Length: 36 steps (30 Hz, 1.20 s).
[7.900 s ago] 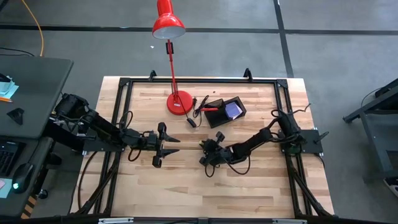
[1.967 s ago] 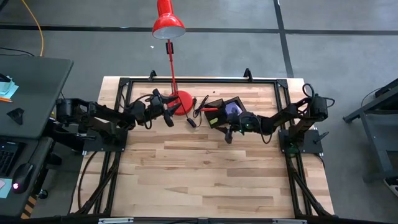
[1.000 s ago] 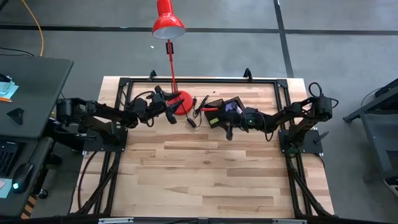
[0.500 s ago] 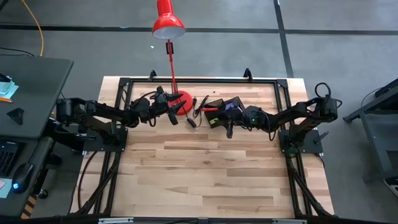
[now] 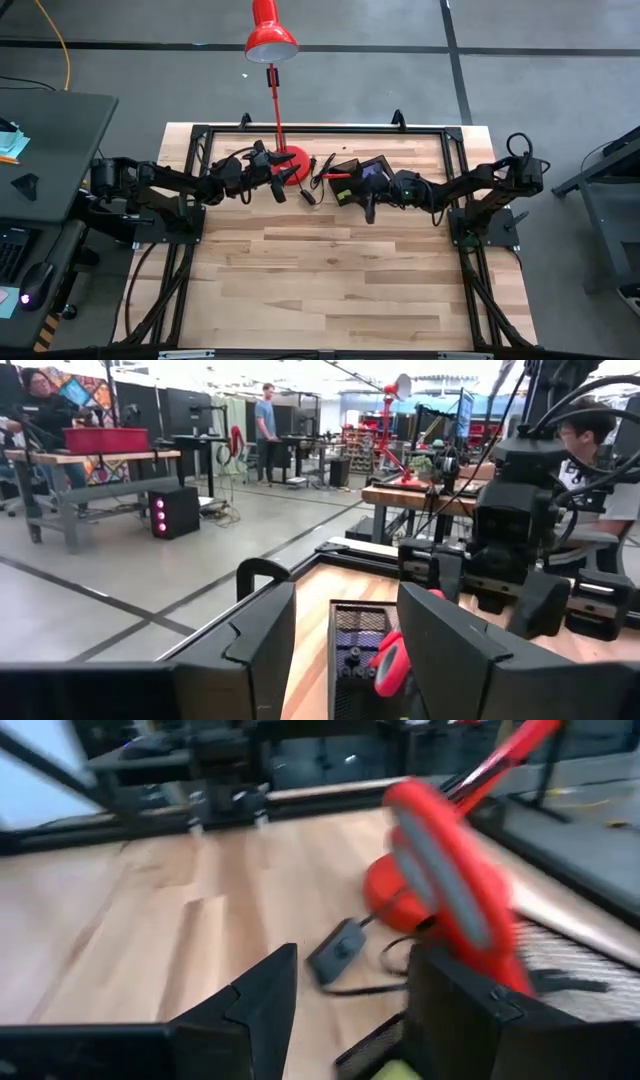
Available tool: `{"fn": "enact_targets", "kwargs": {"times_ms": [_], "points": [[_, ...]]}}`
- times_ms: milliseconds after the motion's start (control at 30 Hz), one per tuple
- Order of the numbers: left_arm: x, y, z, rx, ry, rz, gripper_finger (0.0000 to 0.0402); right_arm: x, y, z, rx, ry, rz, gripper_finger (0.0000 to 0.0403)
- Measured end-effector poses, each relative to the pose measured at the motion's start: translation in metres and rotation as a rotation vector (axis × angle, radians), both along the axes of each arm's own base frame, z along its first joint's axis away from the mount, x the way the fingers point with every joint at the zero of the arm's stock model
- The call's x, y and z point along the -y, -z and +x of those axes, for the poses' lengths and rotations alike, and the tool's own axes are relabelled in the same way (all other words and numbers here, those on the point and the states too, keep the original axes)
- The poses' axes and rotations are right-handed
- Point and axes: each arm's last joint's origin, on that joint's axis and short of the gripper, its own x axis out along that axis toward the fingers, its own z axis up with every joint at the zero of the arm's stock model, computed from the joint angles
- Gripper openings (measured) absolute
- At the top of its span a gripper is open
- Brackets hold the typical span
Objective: Pick and place office supplies into organizer
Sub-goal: Put the pink binder clip into the black desk organizer
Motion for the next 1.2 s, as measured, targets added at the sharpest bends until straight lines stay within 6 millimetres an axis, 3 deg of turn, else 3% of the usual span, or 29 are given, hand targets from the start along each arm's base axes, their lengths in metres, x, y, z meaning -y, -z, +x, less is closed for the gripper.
{"fn": "enact_targets", "kwargs": {"times_ms": [300,533,1200], "points": [[0.000,0.000,0.000,-0.006,0.000,0.012,0.0168,-0.009,0.003,0.000,-0.019,-0.181,0.093,0.0184],[0.000,0.000,0.000,-0.014,-0.001,0.024,0.0168,-0.026,0.010,0.001,-0.095,-0.103,0.107,0.0184],[0.000,0.004,0.000,-0.031,0.001,-0.023,0.0168,-0.063,0.010,0.001,-0.092,0.024,0.063,0.0184]]}}
